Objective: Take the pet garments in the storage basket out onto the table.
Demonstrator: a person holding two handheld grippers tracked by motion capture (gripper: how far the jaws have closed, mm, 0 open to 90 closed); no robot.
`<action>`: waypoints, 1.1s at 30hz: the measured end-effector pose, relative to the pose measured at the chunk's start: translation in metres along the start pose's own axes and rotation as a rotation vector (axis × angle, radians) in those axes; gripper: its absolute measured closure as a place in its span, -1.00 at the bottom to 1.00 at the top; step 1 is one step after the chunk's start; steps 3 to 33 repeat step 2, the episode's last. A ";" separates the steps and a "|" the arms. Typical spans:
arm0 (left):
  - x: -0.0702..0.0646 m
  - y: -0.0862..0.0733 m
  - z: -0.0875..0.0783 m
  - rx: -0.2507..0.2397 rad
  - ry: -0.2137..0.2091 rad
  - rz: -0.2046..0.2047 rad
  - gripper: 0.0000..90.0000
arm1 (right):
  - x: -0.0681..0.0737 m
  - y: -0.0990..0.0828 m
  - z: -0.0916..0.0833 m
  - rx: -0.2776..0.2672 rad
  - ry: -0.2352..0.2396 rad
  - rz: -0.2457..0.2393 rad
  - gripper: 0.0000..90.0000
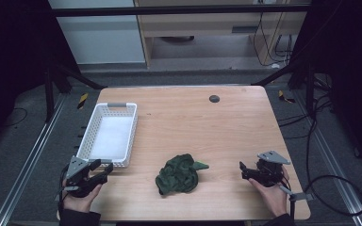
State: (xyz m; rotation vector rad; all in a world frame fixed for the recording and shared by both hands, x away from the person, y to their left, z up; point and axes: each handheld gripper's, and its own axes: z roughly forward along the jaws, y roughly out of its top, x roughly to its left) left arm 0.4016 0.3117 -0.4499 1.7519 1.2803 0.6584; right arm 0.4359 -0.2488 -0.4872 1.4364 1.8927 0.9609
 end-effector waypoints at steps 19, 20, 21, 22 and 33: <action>0.005 -0.004 0.000 0.010 0.018 -0.012 -0.05 | 0.000 0.000 0.000 0.000 0.000 -0.001 -0.82; 0.005 -0.004 0.000 0.010 0.018 -0.012 -0.05 | 0.000 0.000 0.000 0.000 0.000 -0.001 -0.82; 0.005 -0.004 0.000 0.010 0.018 -0.012 -0.05 | 0.000 0.000 0.000 0.000 0.000 -0.001 -0.82; 0.005 -0.004 0.000 0.010 0.018 -0.012 -0.05 | 0.000 0.000 0.000 0.000 0.000 -0.001 -0.82; 0.005 -0.004 0.000 0.010 0.018 -0.012 -0.05 | 0.000 0.000 0.000 0.000 0.000 -0.001 -0.82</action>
